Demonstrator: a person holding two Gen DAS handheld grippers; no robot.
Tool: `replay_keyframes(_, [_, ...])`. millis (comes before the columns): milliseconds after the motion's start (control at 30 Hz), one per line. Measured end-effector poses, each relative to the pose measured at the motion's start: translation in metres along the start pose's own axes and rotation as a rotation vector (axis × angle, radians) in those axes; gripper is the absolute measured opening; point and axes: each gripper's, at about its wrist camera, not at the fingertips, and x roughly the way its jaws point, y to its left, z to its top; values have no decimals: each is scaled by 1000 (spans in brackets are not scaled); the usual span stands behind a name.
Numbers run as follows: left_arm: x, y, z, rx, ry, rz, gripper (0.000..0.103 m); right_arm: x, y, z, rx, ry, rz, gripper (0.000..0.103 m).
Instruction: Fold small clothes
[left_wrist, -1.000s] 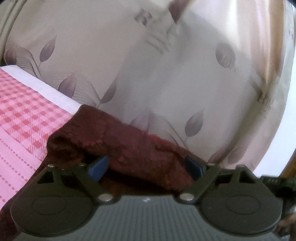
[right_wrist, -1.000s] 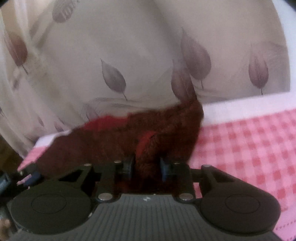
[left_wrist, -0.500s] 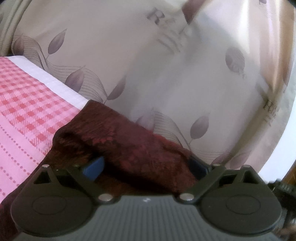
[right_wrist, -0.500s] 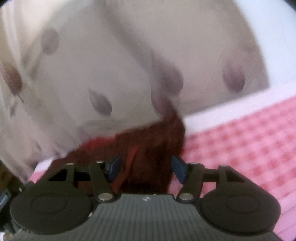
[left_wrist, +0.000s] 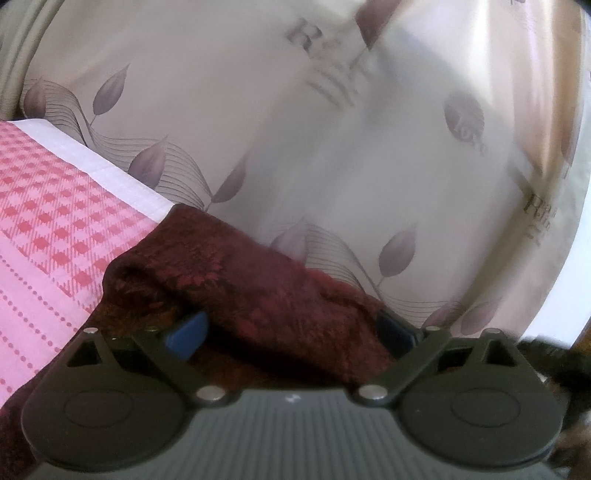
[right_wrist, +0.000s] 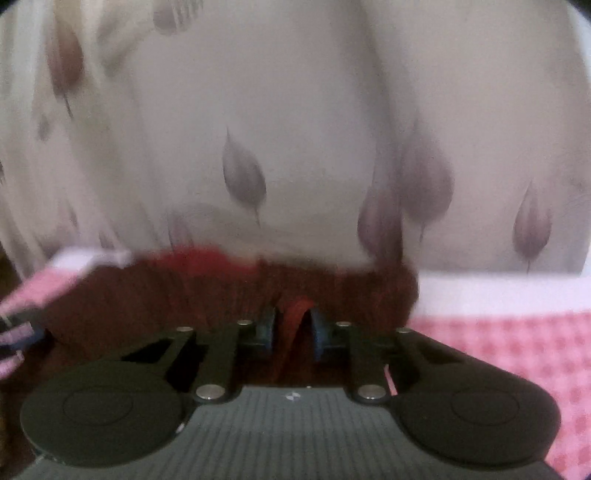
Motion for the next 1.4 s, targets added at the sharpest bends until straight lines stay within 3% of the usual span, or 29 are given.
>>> replay_keyframes(100, [1, 0, 0, 0, 2, 5, 99, -16, 3, 17, -32, -92, -49, 8])
replay_keyframes(200, [1, 1, 0, -1, 1, 4, 99, -3, -6, 18, -44, -38, -81, 5])
replay_keyframes(267, [1, 0, 0, -1, 2, 4, 99, 8, -12, 13, 10, 44, -45, 6])
replay_keyframes(333, [1, 0, 0, -2, 2, 5, 99, 15, -16, 6, 76, 123, -10, 23])
replay_keyframes(367, [1, 1, 0, -2, 2, 4, 99, 18, -16, 1, 77, 130, 0, 44])
replay_keyframes(400, [1, 1, 0, -3, 2, 2, 99, 20, -13, -4, 60, 130, 9, 51])
replay_keyframes(500, [1, 1, 0, -5, 2, 1, 99, 32, 2, -14, -17, 190, 5, 50])
replay_keyframes(533, [1, 1, 0, -5, 2, 1, 99, 33, 7, -17, -48, 194, 9, 45])
replay_keyframes(567, [1, 1, 0, -4, 1, 1, 100, 33, 13, -18, -79, 191, 18, 18])
replay_keyframes(600, [1, 1, 0, -4, 1, 0, 100, 31, 19, -17, -113, 179, 10, 13])
replay_keyframes(767, [-2, 0, 0, 4, -22, -3, 100, 1, 37, 1, -203, -31, -62, 12])
replay_keyframes(833, [-3, 0, 0, 7, -24, -4, 100, -1, 37, 7, -235, -68, -107, 12])
replay_keyframes(933, [-1, 3, 1, -9, -13, 7, 100, 15, 22, 4, -194, -2, -128, 12])
replay_keyframes(1033, [1, 7, 2, -33, -8, 23, 100, 27, 3, -12, -64, 82, -110, 15])
replay_keyframes(1200, [4, 12, 2, -55, -7, 62, 100, 30, -13, -36, 91, 86, -97, 17])
replay_keyframes(1333, [5, 19, 4, -89, -13, 113, 100, 47, 1, -34, -5, 173, -127, 20])
replay_keyframes(1400, [6, 24, 5, -123, -14, 142, 100, 54, 17, -38, -104, 186, -144, 30])
